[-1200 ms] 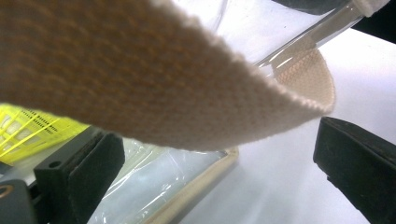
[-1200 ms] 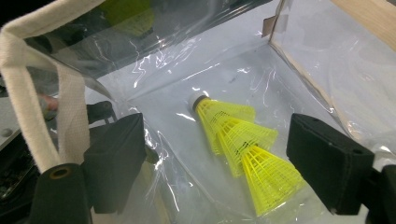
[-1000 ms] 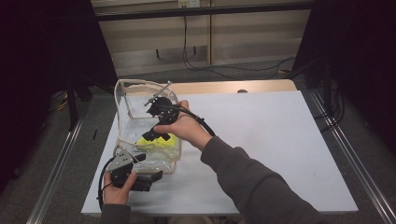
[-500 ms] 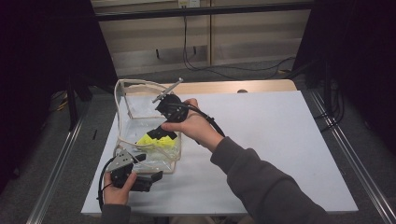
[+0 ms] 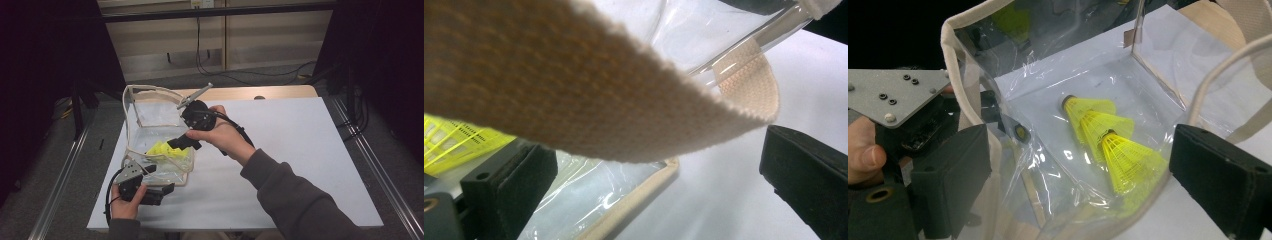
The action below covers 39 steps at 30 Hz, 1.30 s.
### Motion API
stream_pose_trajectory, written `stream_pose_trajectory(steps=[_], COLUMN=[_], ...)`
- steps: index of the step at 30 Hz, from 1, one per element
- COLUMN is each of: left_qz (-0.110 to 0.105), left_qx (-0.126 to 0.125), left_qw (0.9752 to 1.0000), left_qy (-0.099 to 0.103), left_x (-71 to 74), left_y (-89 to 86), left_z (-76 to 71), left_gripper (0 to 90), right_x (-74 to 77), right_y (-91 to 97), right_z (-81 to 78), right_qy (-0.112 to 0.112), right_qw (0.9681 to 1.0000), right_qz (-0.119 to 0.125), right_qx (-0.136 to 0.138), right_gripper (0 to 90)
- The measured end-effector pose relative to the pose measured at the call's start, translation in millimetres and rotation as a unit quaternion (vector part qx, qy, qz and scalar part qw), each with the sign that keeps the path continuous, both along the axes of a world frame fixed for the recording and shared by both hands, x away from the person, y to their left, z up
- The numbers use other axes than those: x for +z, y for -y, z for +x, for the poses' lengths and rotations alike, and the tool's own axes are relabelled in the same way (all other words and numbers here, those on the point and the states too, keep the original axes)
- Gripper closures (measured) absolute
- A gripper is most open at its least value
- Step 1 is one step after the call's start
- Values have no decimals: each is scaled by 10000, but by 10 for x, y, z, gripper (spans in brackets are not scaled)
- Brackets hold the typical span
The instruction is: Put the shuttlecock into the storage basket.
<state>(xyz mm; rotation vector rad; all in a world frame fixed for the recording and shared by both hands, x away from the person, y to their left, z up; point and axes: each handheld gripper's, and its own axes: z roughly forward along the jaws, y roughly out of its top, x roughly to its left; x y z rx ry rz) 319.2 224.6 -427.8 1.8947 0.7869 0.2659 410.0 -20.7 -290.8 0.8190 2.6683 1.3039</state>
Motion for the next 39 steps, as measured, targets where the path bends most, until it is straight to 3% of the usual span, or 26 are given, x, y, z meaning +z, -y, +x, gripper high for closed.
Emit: stream_pose_trajectory(steps=[22, 39], left_qz=[22, 21], left_qx=[-3, -1], left_qw=[10000, 10000], left_qy=[0, -6], left_x=[2, 5], left_y=[1, 1], left_z=[-1, -5], left_gripper=[18, 19], right_x=[-68, -246], right_y=[439, 590], right_z=[-94, -193], right_qy=[93, 119], right_qw=[9997, 9995], right_qz=[216, 302], right_qx=[-116, -39], right_gripper=[70, 69])
